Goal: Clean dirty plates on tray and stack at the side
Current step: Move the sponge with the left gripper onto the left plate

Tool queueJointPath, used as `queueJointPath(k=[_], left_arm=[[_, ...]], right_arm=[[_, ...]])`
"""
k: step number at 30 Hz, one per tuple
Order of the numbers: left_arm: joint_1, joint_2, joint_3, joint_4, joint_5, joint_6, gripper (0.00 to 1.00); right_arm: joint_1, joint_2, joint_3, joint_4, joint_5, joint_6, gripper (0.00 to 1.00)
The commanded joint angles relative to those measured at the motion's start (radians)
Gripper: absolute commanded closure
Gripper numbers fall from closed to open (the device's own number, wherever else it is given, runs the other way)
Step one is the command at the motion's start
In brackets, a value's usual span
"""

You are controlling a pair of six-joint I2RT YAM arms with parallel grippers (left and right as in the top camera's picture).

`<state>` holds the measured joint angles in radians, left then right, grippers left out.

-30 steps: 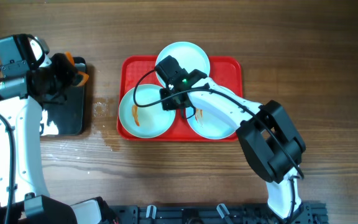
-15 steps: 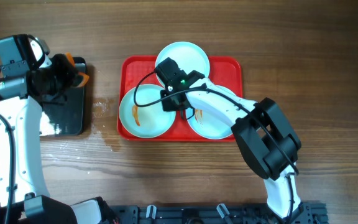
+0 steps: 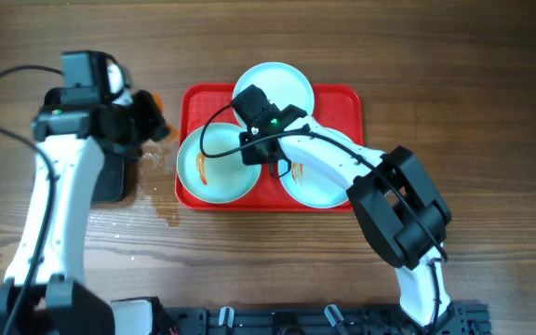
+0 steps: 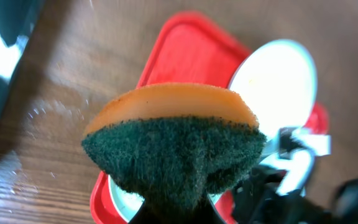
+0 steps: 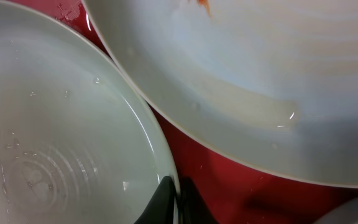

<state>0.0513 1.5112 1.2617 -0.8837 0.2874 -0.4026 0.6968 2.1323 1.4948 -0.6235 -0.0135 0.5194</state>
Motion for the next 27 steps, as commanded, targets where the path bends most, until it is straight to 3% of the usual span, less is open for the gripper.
queueJointPath(k=[1, 14, 15, 16, 23, 24, 25, 27], left_arm=[[-0.056, 0.069, -0.056, 0.022, 0.003, -0.003, 0.96], [-0.192, 0.217, -0.066, 0.096, 0.0, -0.003, 0.94], [-0.195, 0.223, -0.066, 0.098, 0.0, -0.003, 0.91], [-0.199, 0.233, -0.066, 0.098, 0.0, -0.003, 0.81], [-0.225, 0.247, -0.066, 0.099, 0.0, -0.002, 0.73], [-0.229, 0.247, -0.066, 0.099, 0.0, -0.002, 0.67], [-0.232, 0.247, -0.066, 0.1, 0.0, -0.002, 0.55], [-0.237, 0.247, -0.066, 0.108, -0.001, -0.001, 0.51]], right_arm=[[-0.005, 0.035, -0.007, -0.008, 0.044, 0.017, 0.96], [-0.05, 0.035, -0.006, -0.031, -0.013, 0.034, 0.96], [-0.05, 0.035, -0.006, -0.031, -0.013, 0.034, 0.96], [-0.05, 0.035, -0.006, -0.032, -0.013, 0.034, 0.96], [-0.05, 0.035, -0.006, -0.028, -0.036, 0.034, 0.96], [-0.05, 0.035, -0.006, -0.028, -0.037, 0.033, 0.96], [-0.05, 0.035, -0.006, -0.027, -0.039, 0.034, 0.96], [-0.05, 0.035, -0.006, -0.027, -0.043, 0.034, 0.96]])
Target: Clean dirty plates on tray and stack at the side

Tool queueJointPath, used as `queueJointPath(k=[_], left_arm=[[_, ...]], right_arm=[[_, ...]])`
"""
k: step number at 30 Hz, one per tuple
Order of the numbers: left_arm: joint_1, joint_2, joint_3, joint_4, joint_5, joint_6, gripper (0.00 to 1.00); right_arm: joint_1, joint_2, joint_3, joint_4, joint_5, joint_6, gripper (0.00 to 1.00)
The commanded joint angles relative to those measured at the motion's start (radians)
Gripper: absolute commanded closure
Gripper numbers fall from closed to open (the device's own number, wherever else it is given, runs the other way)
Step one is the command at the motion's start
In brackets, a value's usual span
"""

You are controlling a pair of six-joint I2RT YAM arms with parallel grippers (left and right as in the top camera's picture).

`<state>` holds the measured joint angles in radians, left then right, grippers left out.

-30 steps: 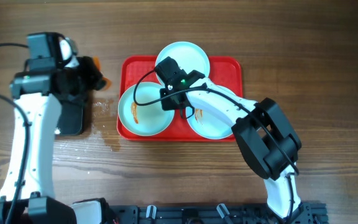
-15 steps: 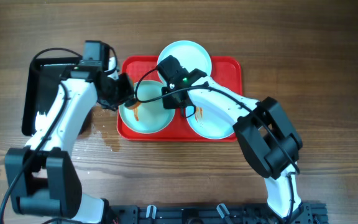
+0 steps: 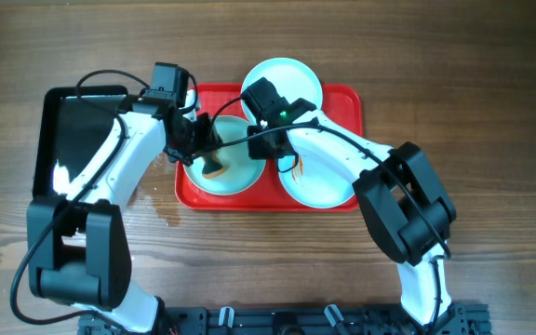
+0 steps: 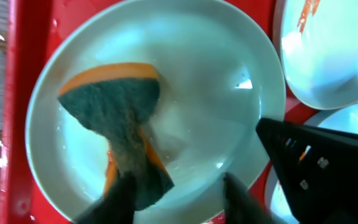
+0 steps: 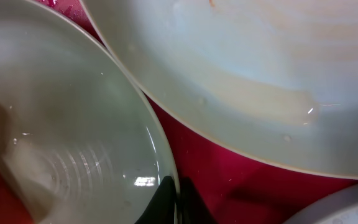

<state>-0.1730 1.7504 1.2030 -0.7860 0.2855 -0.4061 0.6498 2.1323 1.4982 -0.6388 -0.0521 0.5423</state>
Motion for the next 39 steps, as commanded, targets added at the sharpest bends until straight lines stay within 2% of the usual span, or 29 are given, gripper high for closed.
queueJointPath(k=[1, 2, 4, 7, 12, 16, 18, 23, 24, 25, 28, 35, 39], left_arm=[[-0.013, 0.008, -0.007, 0.012, 0.0, 0.01, 0.51], [-0.013, 0.008, -0.007, 0.012, -0.017, 0.009, 0.52], [-0.013, 0.008, -0.007, 0.011, -0.087, 0.008, 0.62], [-0.013, 0.011, -0.007, 0.004, -0.186, 0.0, 0.63], [-0.013, 0.029, -0.008, -0.019, -0.201, -0.003, 0.65], [-0.013, 0.061, -0.008, -0.002, -0.201, -0.007, 0.6], [-0.013, 0.082, -0.008, 0.0, -0.201, -0.022, 0.54], [-0.013, 0.119, -0.008, 0.002, -0.201, -0.021, 0.5], [-0.013, 0.12, -0.008, 0.002, -0.201, -0.021, 0.52], [-0.013, 0.12, -0.008, 0.002, -0.201, -0.022, 0.61], [-0.013, 0.12, -0.008, 0.008, -0.2, -0.022, 0.96], [-0.013, 0.077, 0.014, 0.012, -0.111, -0.021, 0.96], [-0.013, 0.031, 0.029, 0.024, -0.111, -0.021, 0.96]], right_arm=[[-0.003, 0.035, -0.01, -0.012, -0.01, 0.01, 0.96], [-0.003, 0.035, -0.01, -0.013, -0.018, 0.01, 0.96], [-0.003, 0.035, -0.01, -0.013, -0.028, 0.009, 0.96], [-0.003, 0.035, -0.01, -0.013, -0.031, 0.008, 0.95], [-0.003, 0.035, -0.01, -0.012, -0.031, 0.008, 0.96], [-0.003, 0.035, -0.01, -0.012, -0.031, 0.008, 0.96], [-0.003, 0.035, -0.01, -0.013, -0.031, 0.008, 0.96], [-0.003, 0.035, -0.01, -0.013, -0.031, 0.008, 0.96], [-0.003, 0.035, -0.01, -0.013, -0.031, 0.008, 0.96], [-0.003, 0.035, -0.01, -0.013, -0.031, 0.008, 0.96], [-0.003, 0.035, -0.01, -0.012, -0.031, 0.008, 0.96], [-0.003, 0.035, -0.01, -0.012, -0.031, 0.008, 0.96], [-0.003, 0.035, -0.01, -0.013, -0.031, 0.008, 0.96]])
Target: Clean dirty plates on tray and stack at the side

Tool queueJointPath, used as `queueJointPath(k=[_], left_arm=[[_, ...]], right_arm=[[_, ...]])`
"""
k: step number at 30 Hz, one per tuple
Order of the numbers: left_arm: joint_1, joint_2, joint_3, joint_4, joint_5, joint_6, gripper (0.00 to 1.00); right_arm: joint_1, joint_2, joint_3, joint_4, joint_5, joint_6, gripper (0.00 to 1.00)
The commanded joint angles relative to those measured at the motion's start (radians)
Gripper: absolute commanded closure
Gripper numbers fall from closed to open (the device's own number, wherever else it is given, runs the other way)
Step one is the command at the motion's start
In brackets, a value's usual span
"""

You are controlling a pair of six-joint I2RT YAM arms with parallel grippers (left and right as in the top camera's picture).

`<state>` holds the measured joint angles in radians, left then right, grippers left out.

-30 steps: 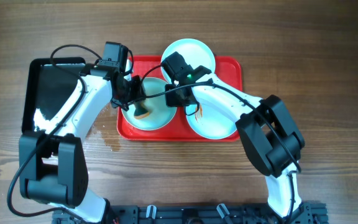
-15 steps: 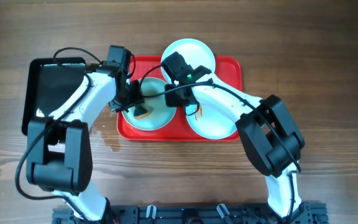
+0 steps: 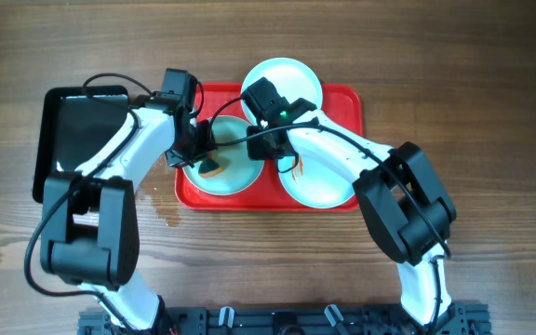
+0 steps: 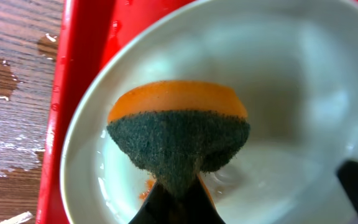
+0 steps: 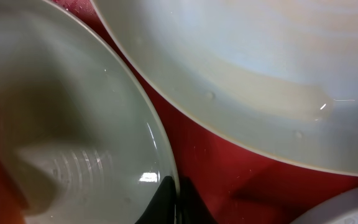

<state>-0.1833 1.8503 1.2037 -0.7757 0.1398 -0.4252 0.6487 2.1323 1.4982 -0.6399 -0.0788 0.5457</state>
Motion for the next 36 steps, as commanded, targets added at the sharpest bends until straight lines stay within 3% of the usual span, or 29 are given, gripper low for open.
queueJointPath(k=[1, 12, 26, 36], left_arm=[[-0.003, -0.076, 0.028, 0.014, 0.035, -0.002, 0.96], [-0.005, -0.072, -0.012, 0.047, 0.088, -0.03, 0.96], [-0.063, -0.022, -0.087, 0.194, 0.129, -0.026, 0.96], [-0.088, -0.021, -0.118, 0.204, 0.003, -0.024, 0.96]], right_arm=[[-0.002, 0.035, -0.01, -0.011, -0.004, 0.004, 0.96], [-0.002, 0.035, -0.01, -0.007, -0.005, 0.006, 0.96], [-0.002, 0.035, -0.01, -0.008, -0.012, 0.007, 0.96], [-0.002, 0.035, -0.01, -0.008, -0.026, 0.005, 0.96]])
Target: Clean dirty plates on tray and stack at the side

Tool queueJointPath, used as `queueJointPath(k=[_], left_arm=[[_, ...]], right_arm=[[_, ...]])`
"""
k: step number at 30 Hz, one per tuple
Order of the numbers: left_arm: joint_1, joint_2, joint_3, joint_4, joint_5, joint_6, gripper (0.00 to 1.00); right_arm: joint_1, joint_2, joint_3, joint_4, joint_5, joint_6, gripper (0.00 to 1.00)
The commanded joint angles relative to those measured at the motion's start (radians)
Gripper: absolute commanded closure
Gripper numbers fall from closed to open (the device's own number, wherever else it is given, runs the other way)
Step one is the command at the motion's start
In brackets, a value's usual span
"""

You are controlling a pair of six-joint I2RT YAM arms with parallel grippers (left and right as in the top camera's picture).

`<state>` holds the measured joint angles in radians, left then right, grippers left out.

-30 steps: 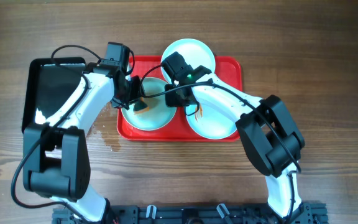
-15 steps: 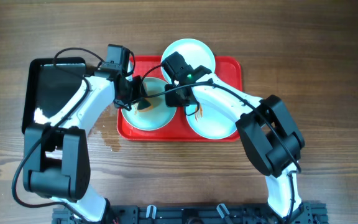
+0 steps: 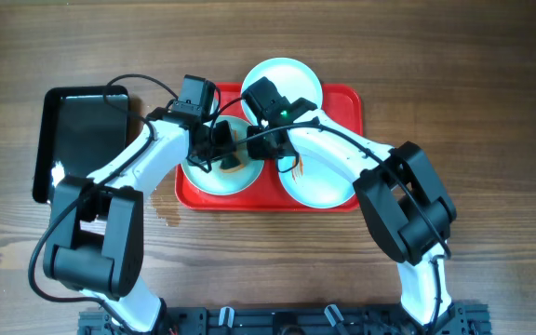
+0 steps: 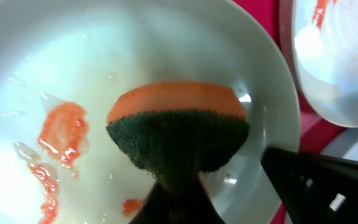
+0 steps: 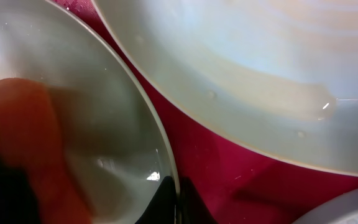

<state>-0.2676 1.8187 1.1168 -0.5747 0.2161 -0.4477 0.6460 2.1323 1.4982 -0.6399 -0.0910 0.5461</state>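
A red tray [image 3: 342, 102] holds three white plates. My left gripper [image 3: 223, 154] is shut on an orange sponge with a green scouring face [image 4: 178, 118]. It presses the sponge into the right part of the left plate [image 3: 203, 179]. Wet red sauce smears [image 4: 64, 124] lie on that plate's left side. My right gripper [image 5: 176, 198] is shut on the same plate's right rim [image 5: 160, 143]. The sponge's orange edge [image 5: 23, 118] shows inside that plate. The far plate [image 3: 296, 79] and the right plate [image 3: 319, 191] sit close by. The right plate carries a red streak.
A black basin [image 3: 77, 140] stands left of the tray. Spilled water [image 3: 166, 214] wets the wood between the basin and the tray's front left corner. Both arms cross over the tray's middle.
My left gripper has carried the sponge from the left part of the left plate to its right part, near my right gripper. Red smears now show on the plate's left side. The right gripper has kept its hold.
First my left gripper held the sponge over the basin, left of the tray, while my right gripper pinched the left plate's rim. Then the sponge lay in that plate, then at its left side, and now at its right side. The right gripper's hold is unchanged throughout.
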Motion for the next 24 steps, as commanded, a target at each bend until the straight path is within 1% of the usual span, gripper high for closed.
queueJointPath(k=[1, 9, 14, 17, 22, 24], left_arm=[[-0.004, 0.011, -0.039, 0.004, -0.096, -0.002, 0.96], [-0.003, 0.011, -0.141, 0.007, -0.388, -0.002, 0.96], [-0.003, 0.01, -0.147, 0.007, -0.503, -0.002, 0.96], [-0.003, 0.008, -0.139, 0.007, -0.532, -0.002, 0.96], [-0.005, -0.014, -0.092, -0.013, -0.53, -0.002, 0.96], [-0.006, -0.039, -0.07, -0.028, -0.507, -0.002, 0.96]], right_arm=[[0.0, 0.035, -0.01, -0.009, -0.014, 0.004, 0.96], [0.0, 0.035, -0.01, -0.012, -0.014, 0.004, 0.96], [0.0, 0.035, -0.01, -0.015, -0.014, 0.004, 0.96], [0.0, 0.035, -0.01, -0.023, -0.014, 0.003, 0.96], [0.0, 0.035, -0.01, -0.023, -0.014, 0.003, 0.96], [0.0, 0.035, -0.01, -0.023, -0.014, 0.003, 0.96]])
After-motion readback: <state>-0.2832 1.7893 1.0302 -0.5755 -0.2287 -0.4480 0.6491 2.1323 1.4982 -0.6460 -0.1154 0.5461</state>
